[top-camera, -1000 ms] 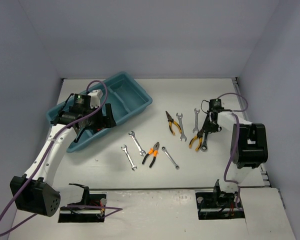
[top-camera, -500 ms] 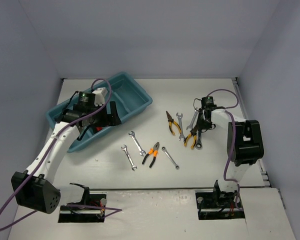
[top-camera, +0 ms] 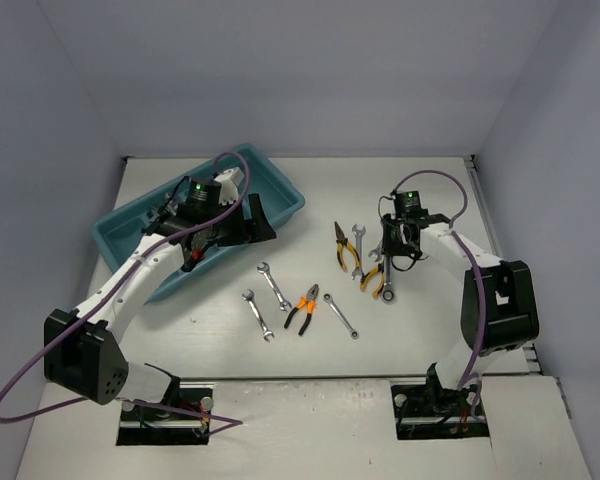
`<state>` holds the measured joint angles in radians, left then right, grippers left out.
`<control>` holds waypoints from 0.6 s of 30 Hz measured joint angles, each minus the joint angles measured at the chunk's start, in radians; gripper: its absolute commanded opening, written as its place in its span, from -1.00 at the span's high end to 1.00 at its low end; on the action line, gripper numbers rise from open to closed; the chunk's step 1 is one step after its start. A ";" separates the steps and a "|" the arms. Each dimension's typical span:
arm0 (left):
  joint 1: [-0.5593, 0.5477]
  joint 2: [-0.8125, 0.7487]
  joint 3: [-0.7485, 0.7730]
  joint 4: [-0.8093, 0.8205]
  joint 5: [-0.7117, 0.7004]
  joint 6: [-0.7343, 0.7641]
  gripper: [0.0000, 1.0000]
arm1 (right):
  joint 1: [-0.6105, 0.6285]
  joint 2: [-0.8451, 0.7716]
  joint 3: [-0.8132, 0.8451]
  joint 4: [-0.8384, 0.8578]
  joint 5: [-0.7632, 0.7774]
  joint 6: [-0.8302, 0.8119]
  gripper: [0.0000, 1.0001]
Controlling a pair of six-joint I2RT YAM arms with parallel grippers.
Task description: Sort the tools into containers
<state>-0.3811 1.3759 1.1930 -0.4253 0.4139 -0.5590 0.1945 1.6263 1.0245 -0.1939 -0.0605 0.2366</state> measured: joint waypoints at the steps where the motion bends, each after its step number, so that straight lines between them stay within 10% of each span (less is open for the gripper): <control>1: -0.006 0.005 -0.006 0.022 0.003 -0.009 -0.58 | 0.010 -0.004 0.000 0.000 -0.005 -0.006 1.00; 18: -0.177 0.205 -0.095 0.454 -0.004 -0.104 -0.58 | 0.269 -0.007 0.000 0.053 -0.112 -0.085 1.00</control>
<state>-0.5576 1.5811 1.0977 0.0285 0.4098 -0.6626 0.4633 1.6192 1.0245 -0.1411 -0.1724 0.1513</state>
